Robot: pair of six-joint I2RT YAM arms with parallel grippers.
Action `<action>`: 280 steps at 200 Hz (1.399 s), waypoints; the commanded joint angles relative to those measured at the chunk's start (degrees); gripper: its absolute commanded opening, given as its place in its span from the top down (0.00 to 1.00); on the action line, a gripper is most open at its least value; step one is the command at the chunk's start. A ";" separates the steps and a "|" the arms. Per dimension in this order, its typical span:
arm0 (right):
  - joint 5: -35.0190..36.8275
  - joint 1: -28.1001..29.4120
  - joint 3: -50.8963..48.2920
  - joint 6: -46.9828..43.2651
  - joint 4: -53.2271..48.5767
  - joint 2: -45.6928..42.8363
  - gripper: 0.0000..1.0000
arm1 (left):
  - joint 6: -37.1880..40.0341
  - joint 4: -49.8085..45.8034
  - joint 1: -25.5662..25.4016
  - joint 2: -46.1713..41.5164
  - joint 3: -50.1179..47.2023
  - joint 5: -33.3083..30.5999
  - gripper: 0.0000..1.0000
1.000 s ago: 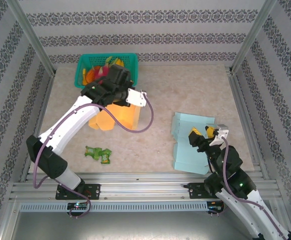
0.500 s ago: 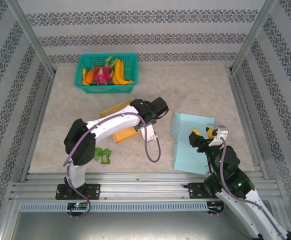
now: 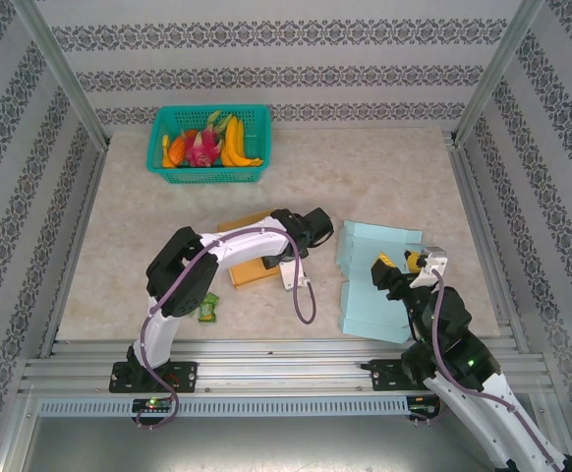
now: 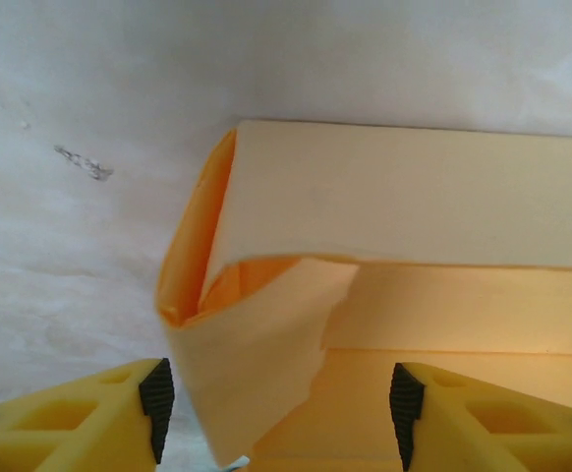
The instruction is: Fold the paper box
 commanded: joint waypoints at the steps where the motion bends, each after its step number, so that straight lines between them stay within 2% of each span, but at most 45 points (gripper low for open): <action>1: 1.59 -0.36 -0.70 -0.40 0.48 -0.04 0.27 | -0.84 0.09 -0.39 -2.15 0.63 2.02 0.39; 29: 1.68 -0.44 -0.79 -0.49 0.70 0.58 0.27 | -6.57 4.49 -0.84 -7.64 -0.88 6.29 0.40; 50: 1.85 -0.45 -0.68 -0.65 0.89 1.25 0.27 | -16.79 10.84 -0.93 -12.74 -2.80 10.51 0.42; 80: 1.96 -0.49 -0.68 -0.67 1.32 2.45 0.27 | -27.81 20.30 -0.78 -19.49 -8.32 12.14 0.44; 90: 1.85 -0.51 -0.60 -0.64 1.41 3.04 0.27 | -34.30 24.02 -0.69 -22.11 -10.05 13.42 0.46; 122: 0.03 -0.53 -0.04 -0.46 2.22 6.76 0.28 | -60.28 41.67 -0.46 -34.50 -20.15 16.86 0.51; 131: -1.21 -0.62 0.52 -0.42 2.45 8.60 0.29 | -67.83 46.79 -0.48 -38.07 -23.53 14.86 0.52; 141: -3.03 -0.62 0.72 -0.49 2.68 11.05 0.30 | -79.73 50.20 -0.36 -41.62 -26.29 9.87 0.52; 150: -5.10 -0.64 3.16 -0.62 2.60 13.77 0.30 | -90.58 48.36 0.09 -44.09 -26.49 3.86 0.51; 161: -8.15 -0.67 4.81 -0.94 2.42 17.36 0.31 | -104.78 40.41 1.38 -46.72 -25.43 -2.06 0.52; 172: -11.64 -0.71 6.67 -0.96 1.97 21.57 0.31 | -118.54 31.37 3.66 -49.59 -26.24 -5.08 0.51; 180: -14.50 -0.71 8.32 -0.65 1.56 24.74 0.32 | -127.79 27.74 6.06 -52.33 -29.55 -3.95 0.51; 195: -19.19 -0.73 11.19 0.62 1.06 30.58 0.35 | -136.52 31.08 12.26 -58.49 -40.02 6.99 0.45; 208: -22.73 -0.63 13.26 1.51 1.39 35.36 0.37 | -140.29 35.58 18.66 -62.24 -47.47 17.12 0.44; 217: -24.18 -0.63 14.51 2.15 1.83 38.57 0.38 | -140.21 39.04 21.60 -63.72 -51.06 21.08 0.44; 249: -28.30 -0.63 18.60 3.10 4.89 49.67 0.39 | -136.79 47.46 23.96 -62.23 -56.39 23.68 0.41; 280: -32.93 -0.30 22.08 3.44 7.85 60.05 0.41 | -135.68 56.56 26.07 -59.36 -61.34 23.07 0.41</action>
